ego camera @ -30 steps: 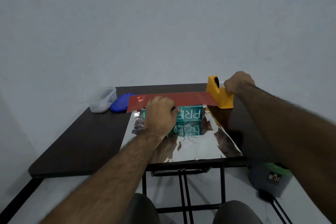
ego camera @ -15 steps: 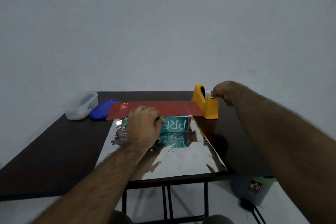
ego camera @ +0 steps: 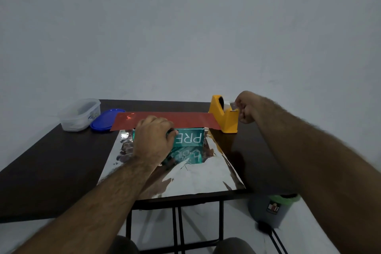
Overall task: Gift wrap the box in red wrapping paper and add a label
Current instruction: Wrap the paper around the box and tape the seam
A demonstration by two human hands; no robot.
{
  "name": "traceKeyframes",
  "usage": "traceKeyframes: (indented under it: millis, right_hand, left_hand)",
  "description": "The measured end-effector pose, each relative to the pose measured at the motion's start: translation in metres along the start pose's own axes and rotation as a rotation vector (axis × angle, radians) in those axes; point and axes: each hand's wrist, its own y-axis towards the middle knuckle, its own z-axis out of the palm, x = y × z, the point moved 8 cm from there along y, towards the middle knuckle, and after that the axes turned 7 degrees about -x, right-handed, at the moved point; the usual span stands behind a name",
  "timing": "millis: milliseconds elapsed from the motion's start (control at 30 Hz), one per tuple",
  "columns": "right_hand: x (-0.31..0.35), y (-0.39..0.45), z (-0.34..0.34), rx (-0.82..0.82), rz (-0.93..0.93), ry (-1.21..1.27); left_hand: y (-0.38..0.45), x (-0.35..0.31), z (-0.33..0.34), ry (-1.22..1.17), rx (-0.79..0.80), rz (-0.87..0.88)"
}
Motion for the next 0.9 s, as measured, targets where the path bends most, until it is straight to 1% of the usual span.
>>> traceKeyframes:
  millis: [100,367,567,733,833,900]
  right_hand:
    - [-0.004,-0.005,-0.004,-0.004,-0.001,0.039]
    - [-0.044,0.007,-0.003,-0.049,0.001,0.045]
    - [-0.052,0.013,-0.005,-0.133,-0.119,0.061]
    - [-0.058,0.025,0.003,-0.142,-0.154,0.106]
    - [-0.058,0.027,0.006,-0.159,-0.139,0.119]
    - [-0.059,0.029,0.007,-0.168,-0.085,0.077]
  left_hand:
    - [0.001,0.0,0.0,0.0,0.001,-0.001]
    - [0.002,0.002,0.0,-0.014,0.007,0.012]
    - [0.0,0.001,0.001,-0.02,0.015,-0.001]
    - [0.001,0.002,0.002,-0.007,0.029,-0.007]
    - [0.001,0.003,0.002,-0.005,0.036,-0.012]
    - [0.001,0.003,0.002,-0.009,0.034,-0.015]
